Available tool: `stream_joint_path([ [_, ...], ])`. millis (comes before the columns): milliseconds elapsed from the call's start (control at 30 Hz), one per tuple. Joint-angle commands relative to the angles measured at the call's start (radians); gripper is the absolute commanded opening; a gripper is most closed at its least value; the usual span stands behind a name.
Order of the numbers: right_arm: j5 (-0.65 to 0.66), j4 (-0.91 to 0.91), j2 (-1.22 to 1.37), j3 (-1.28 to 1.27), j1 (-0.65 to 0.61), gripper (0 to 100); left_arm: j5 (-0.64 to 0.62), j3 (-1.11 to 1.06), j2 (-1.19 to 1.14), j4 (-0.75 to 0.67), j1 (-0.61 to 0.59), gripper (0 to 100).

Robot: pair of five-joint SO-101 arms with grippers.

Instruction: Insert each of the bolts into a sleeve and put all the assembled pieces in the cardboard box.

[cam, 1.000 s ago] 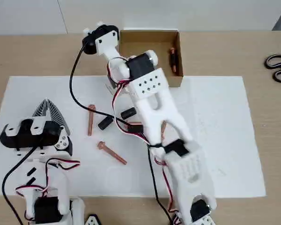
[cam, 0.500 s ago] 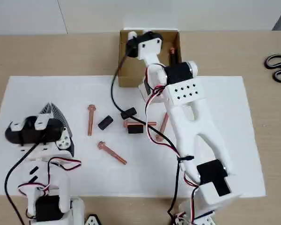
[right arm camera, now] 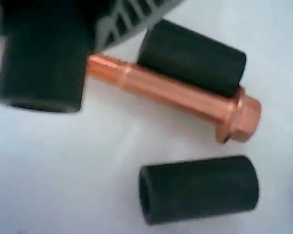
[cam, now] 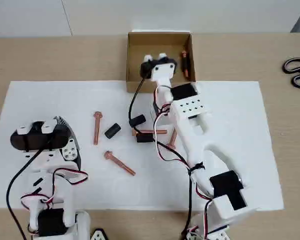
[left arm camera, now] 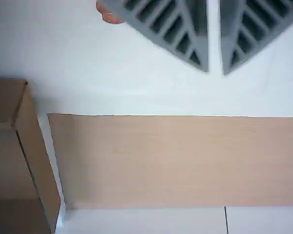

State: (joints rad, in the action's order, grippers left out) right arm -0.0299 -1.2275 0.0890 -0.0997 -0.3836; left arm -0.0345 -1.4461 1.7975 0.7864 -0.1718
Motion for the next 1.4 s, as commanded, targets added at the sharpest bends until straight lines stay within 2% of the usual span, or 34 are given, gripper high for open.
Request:
stream_joint_path([
  [0, -0.009, 0.007, -0.134, -0.008, -0.002, 0.8, 0.002, 0.005, 0.006, 0.006, 0.005, 1],
  [233, -0.009, 0.074, -0.461, -0.199, -0.062, 0.8, -0.002, 0.030, 0.003, 0.026, 0.018, 1],
  [433, -0.008, 0.406, -0.736, -0.537, -0.053, 0.6, -0.006, 0.119, 0.003, 0.172, 0.140, 1],
  [567, -0.006, 0.659, -0.852, -0.776, -0.019, 0.5, -0.006, 0.154, 0.003, 0.253, 0.147, 1],
  [700, -0.006, 0.828, -0.921, -0.934, 0.050, 0.5, -0.015, 0.219, -0.040, 0.347, 0.149, 1],
  [900, -0.006, 0.894, -0.995, -1.034, 0.105, 0.5, -0.129, 0.473, -0.354, 0.413, 0.147, 1],
  [1033, -0.008, 0.894, -1.035, -1.037, 0.105, 0.5, -0.133, 0.696, -0.635, 0.457, 0.152, 1],
  [1200, -0.117, 0.892, -1.078, -1.053, 0.104, 0.5, -0.133, 0.946, -0.997, 0.589, 0.152, 1],
  [1367, -0.121, 0.895, -1.135, -1.100, 0.105, 0.5, -0.133, 1.158, -1.250, 0.644, 0.153, 1],
])
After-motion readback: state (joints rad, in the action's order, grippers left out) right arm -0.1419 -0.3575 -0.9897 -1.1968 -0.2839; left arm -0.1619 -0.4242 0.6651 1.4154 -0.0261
